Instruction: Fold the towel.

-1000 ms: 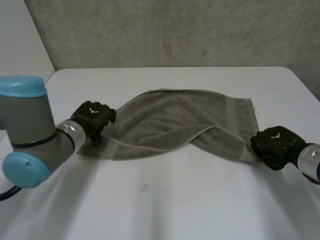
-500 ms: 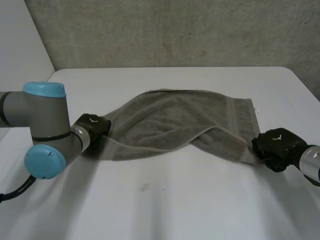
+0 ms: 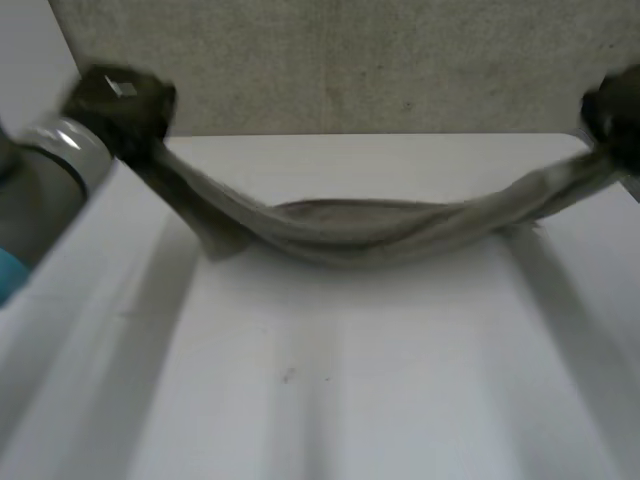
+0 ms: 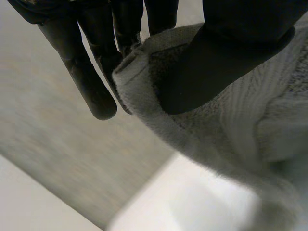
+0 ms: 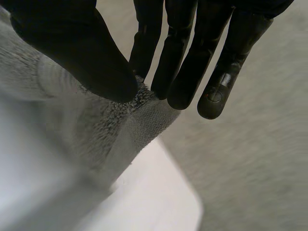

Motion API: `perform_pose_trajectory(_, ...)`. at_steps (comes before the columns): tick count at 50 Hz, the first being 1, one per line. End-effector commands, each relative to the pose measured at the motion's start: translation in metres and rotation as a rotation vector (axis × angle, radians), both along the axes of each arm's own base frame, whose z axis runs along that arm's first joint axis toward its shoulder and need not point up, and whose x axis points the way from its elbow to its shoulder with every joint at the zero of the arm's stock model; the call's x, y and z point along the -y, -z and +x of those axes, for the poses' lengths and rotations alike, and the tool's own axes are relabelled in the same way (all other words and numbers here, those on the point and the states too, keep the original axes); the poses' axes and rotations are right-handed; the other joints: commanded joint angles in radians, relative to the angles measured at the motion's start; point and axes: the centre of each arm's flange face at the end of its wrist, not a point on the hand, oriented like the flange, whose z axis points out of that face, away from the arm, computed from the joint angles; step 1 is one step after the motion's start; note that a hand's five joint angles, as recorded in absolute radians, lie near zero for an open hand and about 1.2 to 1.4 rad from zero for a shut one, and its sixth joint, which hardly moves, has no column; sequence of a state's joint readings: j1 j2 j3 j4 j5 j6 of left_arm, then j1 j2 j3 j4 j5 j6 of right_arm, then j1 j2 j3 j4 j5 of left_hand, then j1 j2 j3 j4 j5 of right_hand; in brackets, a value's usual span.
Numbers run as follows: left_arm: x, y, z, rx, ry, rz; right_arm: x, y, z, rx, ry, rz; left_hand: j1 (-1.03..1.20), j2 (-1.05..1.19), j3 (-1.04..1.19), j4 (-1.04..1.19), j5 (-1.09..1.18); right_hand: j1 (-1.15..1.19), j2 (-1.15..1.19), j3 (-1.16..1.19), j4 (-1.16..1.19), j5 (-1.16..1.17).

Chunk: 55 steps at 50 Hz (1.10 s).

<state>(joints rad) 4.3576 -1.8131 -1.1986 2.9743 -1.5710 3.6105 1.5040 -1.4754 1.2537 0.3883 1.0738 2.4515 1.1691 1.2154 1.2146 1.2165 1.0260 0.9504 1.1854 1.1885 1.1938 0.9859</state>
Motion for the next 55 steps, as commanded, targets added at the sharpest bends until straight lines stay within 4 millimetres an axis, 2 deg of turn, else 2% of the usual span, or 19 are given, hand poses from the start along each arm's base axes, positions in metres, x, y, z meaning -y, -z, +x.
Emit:
perform_pose_trajectory(1,-0.008,-0.076,0.031,-0.091,-0.073,-0.208,0.001,-0.072,-0.016,0.037,0.068,-0.19,0.227,0.181,0.182,0.18,0.196,0.446,0.211,0.208,0.202,0.236)
perform_pose_trajectory(5,-0.005,-0.074,0.037,-0.082,-0.094,-0.186,0.009,-0.069,-0.025,0.033,0.091,-0.177,0.227,0.181,0.182,0.18,0.196,0.446,0.211,0.208,0.202,0.236)
perform_pose_trajectory(8,-0.001,-0.058,0.039,-0.055,-0.096,-0.107,0.024,-0.041,-0.025,0.035,0.09,-0.072,0.227,0.181,0.182,0.18,0.196,0.446,0.211,0.208,0.202,0.236)
perform_pose_trajectory(10,0.016,-0.02,0.037,-0.015,-0.101,0.026,0.035,-0.007,-0.018,0.019,0.065,0.068,0.227,0.181,0.182,0.18,0.196,0.446,0.211,0.208,0.202,0.236)
perform_pose_trajectory(16,0.044,0.045,0.03,0.06,-0.098,0.231,0.039,0.047,0.013,-0.177,-0.013,0.202,0.227,0.181,0.182,0.18,0.196,0.446,0.211,0.208,0.202,0.236)
perform_pose_trajectory(22,0.072,0.058,0.022,0.072,-0.095,0.237,0.047,0.066,0.031,-0.274,-0.003,0.2,0.227,0.181,0.182,0.18,0.196,0.446,0.211,0.208,0.202,0.236)
perform_pose_trajectory(25,0.089,0.041,0.013,0.049,-0.086,0.156,0.061,0.056,0.044,-0.266,0.017,0.084,0.227,0.181,0.182,0.18,0.196,0.446,0.211,0.208,0.202,0.236)
perform_pose_trajectory(27,0.104,0.006,0.007,0.002,-0.08,0.012,0.08,0.025,0.052,-0.197,0.055,-0.131,0.227,0.181,0.182,0.18,0.196,0.446,0.211,0.208,0.202,0.236)
perform_pose_trajectory(30,0.108,-0.017,0.005,-0.031,-0.078,-0.074,0.09,0.003,0.053,-0.141,0.082,-0.265,0.227,0.181,0.182,0.18,0.196,0.446,0.211,0.208,0.202,0.236)
perform_pose_trajectory(32,0.108,-0.075,0.001,-0.132,-0.067,-0.319,0.1,-0.05,0.05,0.001,0.153,-0.533,0.227,0.181,0.182,0.18,0.196,0.446,0.211,0.208,0.202,0.236)
perform_pose_trajectory(33,0.108,-0.075,0.001,-0.132,-0.067,-0.32,0.1,-0.05,0.05,0.001,0.153,-0.534,0.227,0.181,0.182,0.18,0.196,0.446,0.211,0.208,0.202,0.236)
perform_pose_trajectory(35,0.098,-0.125,-0.007,-0.256,-0.035,-0.559,0.094,-0.093,0.047,0.124,0.184,-0.749,0.227,0.181,0.182,0.18,0.196,0.446,0.211,0.208,0.202,0.236)
perform_pose_trajectory(41,0.096,-0.137,-0.015,-0.382,0.009,-0.636,0.086,-0.105,0.046,0.18,0.18,-0.836,0.227,0.181,0.182,0.18,0.196,0.446,0.211,0.208,0.202,0.236)
perform_pose_trajectory(46,0.106,-0.106,-0.01,-0.413,0.004,-0.498,0.089,-0.057,0.049,0.131,0.151,-0.627,0.227,0.181,0.182,0.18,0.196,0.446,0.211,0.208,0.202,0.236)
perform_pose_trajectory(48,0.117,-0.062,-0.008,-0.38,-0.011,-0.357,0.088,-0.039,0.052,0.109,0.12,-0.554,0.227,0.181,0.182,0.18,0.196,0.446,0.211,0.208,0.202,0.236)
perform_pose_trajectory(49,0.117,-0.061,-0.008,-0.379,-0.011,-0.356,0.088,-0.039,0.052,0.109,0.119,-0.554,0.227,0.181,0.182,0.18,0.196,0.446,0.211,0.208,0.202,0.236)
perform_pose_trajectory(51,0.121,-0.012,-0.008,-0.334,-0.022,-0.211,0.085,0.0,0.058,0.075,0.042,-0.415,0.227,0.181,0.182,0.18,0.196,0.446,0.211,0.208,0.202,0.236)
perform_pose_trajectory(52,0.121,-0.012,-0.008,-0.334,-0.022,-0.211,0.085,0.0,0.059,0.074,0.041,-0.415,0.227,0.181,0.182,0.18,0.196,0.446,0.211,0.208,0.202,0.236)
perform_pose_trajectory(55,0.118,0.032,-0.007,-0.293,-0.023,-0.089,0.082,0.046,0.063,0.043,-0.01,-0.271,0.227,0.181,0.182,0.18,0.196,0.446,0.211,0.208,0.202,0.236)
